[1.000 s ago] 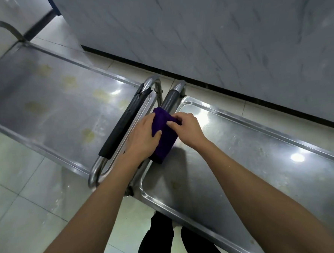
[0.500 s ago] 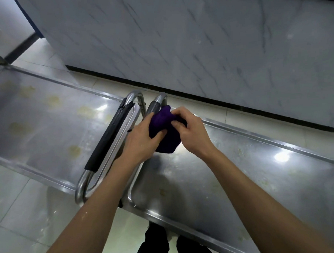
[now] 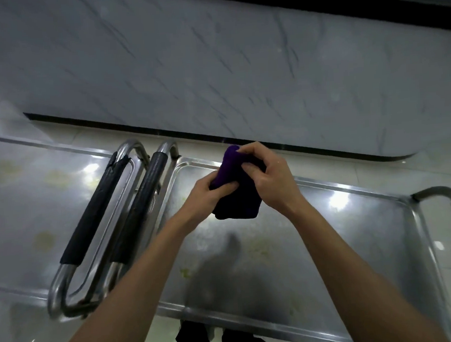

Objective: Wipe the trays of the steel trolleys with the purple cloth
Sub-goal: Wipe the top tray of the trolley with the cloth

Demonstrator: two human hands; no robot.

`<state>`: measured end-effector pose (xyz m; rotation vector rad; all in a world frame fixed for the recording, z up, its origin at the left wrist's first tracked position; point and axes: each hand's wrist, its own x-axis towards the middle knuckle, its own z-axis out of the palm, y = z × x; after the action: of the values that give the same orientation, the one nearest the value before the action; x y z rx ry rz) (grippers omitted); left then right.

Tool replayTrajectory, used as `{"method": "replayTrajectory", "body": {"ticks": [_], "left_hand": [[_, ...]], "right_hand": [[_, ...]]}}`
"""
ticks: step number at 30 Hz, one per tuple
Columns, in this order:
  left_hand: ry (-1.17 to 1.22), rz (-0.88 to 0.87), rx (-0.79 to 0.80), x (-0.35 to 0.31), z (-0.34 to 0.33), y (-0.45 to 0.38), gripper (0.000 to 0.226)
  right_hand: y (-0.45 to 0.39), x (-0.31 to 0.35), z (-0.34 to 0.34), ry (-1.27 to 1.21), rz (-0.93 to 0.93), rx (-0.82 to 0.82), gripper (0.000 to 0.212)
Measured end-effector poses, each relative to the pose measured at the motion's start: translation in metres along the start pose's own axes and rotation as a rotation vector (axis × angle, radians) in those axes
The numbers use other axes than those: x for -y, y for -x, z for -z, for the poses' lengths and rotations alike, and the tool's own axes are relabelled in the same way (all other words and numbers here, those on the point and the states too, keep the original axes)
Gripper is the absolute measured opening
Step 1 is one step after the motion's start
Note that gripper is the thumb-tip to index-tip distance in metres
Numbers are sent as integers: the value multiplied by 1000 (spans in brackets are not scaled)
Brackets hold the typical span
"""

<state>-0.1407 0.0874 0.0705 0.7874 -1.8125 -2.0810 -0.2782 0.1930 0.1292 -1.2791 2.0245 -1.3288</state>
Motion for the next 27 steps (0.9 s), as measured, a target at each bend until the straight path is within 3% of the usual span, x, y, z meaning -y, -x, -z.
{"method": "replayTrajectory", "body": {"ticks": [7, 11, 14, 19, 27], "left_hand": [[88, 134, 15, 27, -31, -1, 21], [144, 150, -58, 41, -38, 1, 23], [168, 166, -125, 49, -35, 0, 23], [112, 166, -222, 62, -17, -4, 20], [133, 218, -315, 76, 20, -23, 26]], "right_hand": [[20, -43, 18, 122, -135, -104, 25], [36, -67, 5, 287, -200, -127, 44], [58, -78, -17, 437, -147, -84, 53], [72, -95, -61, 288, -182, 116, 61], [38, -115, -110, 230, -186, 179, 62]]}}
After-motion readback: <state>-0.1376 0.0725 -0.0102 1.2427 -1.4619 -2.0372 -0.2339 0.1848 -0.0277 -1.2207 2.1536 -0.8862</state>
